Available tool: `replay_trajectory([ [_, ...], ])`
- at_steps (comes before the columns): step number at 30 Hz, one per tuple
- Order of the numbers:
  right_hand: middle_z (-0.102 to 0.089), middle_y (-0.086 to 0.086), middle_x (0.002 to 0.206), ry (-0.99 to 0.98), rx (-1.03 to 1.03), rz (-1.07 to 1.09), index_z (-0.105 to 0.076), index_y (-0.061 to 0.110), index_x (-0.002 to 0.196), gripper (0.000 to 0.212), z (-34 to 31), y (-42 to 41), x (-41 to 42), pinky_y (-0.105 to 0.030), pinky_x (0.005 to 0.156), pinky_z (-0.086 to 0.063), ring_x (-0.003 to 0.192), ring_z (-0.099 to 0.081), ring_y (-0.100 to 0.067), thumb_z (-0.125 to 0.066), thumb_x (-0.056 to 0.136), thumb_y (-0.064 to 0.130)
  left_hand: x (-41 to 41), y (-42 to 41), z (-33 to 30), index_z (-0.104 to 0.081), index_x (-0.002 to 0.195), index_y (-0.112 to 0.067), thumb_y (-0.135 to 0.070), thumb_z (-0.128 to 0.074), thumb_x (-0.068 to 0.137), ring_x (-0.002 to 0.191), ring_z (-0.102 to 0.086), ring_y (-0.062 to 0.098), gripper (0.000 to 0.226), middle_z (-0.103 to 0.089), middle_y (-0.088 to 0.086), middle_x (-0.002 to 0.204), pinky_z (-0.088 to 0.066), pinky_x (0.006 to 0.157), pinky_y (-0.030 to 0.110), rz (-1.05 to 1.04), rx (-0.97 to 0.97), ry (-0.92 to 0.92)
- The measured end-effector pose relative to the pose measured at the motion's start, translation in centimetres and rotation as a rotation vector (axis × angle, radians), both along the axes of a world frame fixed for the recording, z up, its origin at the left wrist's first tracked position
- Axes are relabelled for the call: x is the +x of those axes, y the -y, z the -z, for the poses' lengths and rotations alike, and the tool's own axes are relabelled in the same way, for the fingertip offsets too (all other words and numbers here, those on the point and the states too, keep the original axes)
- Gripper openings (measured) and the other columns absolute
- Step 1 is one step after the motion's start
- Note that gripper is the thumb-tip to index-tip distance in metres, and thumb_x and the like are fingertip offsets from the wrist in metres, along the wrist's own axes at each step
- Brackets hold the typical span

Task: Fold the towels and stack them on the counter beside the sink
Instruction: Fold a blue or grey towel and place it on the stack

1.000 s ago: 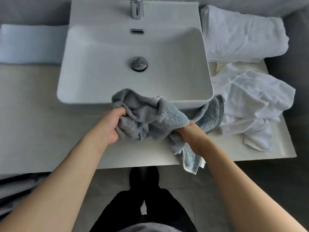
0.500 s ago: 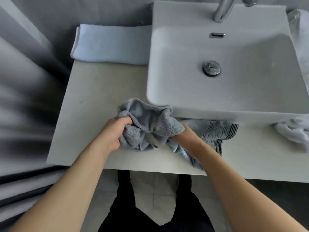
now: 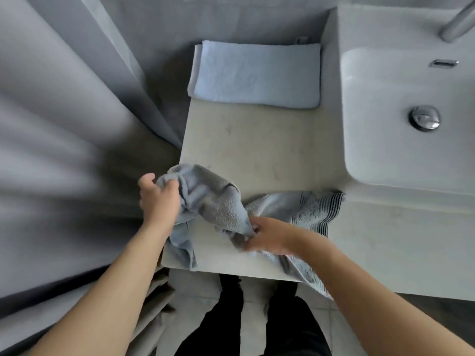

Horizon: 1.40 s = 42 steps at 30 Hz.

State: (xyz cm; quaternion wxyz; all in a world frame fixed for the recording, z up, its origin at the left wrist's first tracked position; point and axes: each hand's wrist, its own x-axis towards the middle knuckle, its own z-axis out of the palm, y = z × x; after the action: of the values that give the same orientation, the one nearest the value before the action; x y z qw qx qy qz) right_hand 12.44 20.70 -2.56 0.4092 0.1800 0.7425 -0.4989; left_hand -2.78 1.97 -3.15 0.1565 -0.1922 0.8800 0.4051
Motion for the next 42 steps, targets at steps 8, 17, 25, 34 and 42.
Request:
replay_trajectory([
  [8, -0.072, -0.013, 0.091, 0.494, 0.251, 0.355, -0.056, -0.002, 0.116, 0.072, -2.1, -6.0, 4.5, -0.034, 0.064, -0.059, 0.075, -0.072, -0.030, -0.044, 0.090, 0.064, 0.5, -9.6, -0.9, -0.059, 0.111, -0.016, -0.030, -0.050, 0.091, 0.114, -0.047, 0.037, 0.027, -0.051, 0.013, 0.121, -0.040, 0.093, 0.042, 0.958, -0.422, -0.224],
  [17, -0.059, -0.014, 0.105, -0.005, 0.740, 0.448, -0.041, 0.015, 0.095, 0.012, 2.2, -4.3, 7.6, -0.037, 0.074, -0.038, 0.098, -0.055, -0.036, -0.049, 0.087, 0.018, 7.4, -13.3, 1.4, -0.058, 0.117, -0.028, -0.059, -0.062, 0.078, 0.118, -0.039, 0.030, 0.050, -0.045, 0.004, 0.127, -0.028, 0.092, 0.041, 1.629, -0.606, -0.340],
  [25, -0.056, -0.003, 0.134, -0.539, 0.542, 0.442, -0.059, 0.015, 0.128, 0.038, 1.2, -3.2, 3.2, -0.029, 0.099, -0.037, 0.123, -0.050, -0.023, -0.053, 0.090, 0.010, 3.4, -6.5, 2.4, -0.045, 0.074, -0.022, -0.045, -0.053, 0.087, 0.081, -0.054, 0.029, 0.029, -0.062, 0.006, 0.090, -0.037, 0.064, 0.035, 1.063, -0.455, 0.047],
  [34, -0.031, -0.014, 0.143, 0.246, 0.683, 1.318, -0.029, 0.014, 0.144, 0.079, 2.5, -3.3, 4.6, -0.046, 0.103, -0.035, 0.129, -0.033, -0.036, -0.060, 0.079, 0.047, 3.6, -8.6, 3.0, -0.056, 0.113, -0.008, -0.039, -0.059, 0.089, 0.108, -0.055, 0.036, 0.039, -0.057, 0.014, 0.117, -0.047, 0.093, 0.044, 0.610, -0.235, 0.027],
  [42, -0.063, -0.012, 0.088, 0.287, 0.136, 1.477, -0.059, 0.007, 0.097, 0.016, 2.1, -4.3, -0.3, -0.036, 0.085, -0.052, 0.089, -0.062, -0.028, -0.061, 0.086, 0.019, 2.4, -8.0, 2.1, -0.065, 0.097, -0.012, -0.019, -0.066, 0.074, 0.067, -0.063, 0.024, 0.024, -0.067, 0.011, 0.078, -0.050, 0.061, 0.039, 0.270, 0.580, 0.280],
])
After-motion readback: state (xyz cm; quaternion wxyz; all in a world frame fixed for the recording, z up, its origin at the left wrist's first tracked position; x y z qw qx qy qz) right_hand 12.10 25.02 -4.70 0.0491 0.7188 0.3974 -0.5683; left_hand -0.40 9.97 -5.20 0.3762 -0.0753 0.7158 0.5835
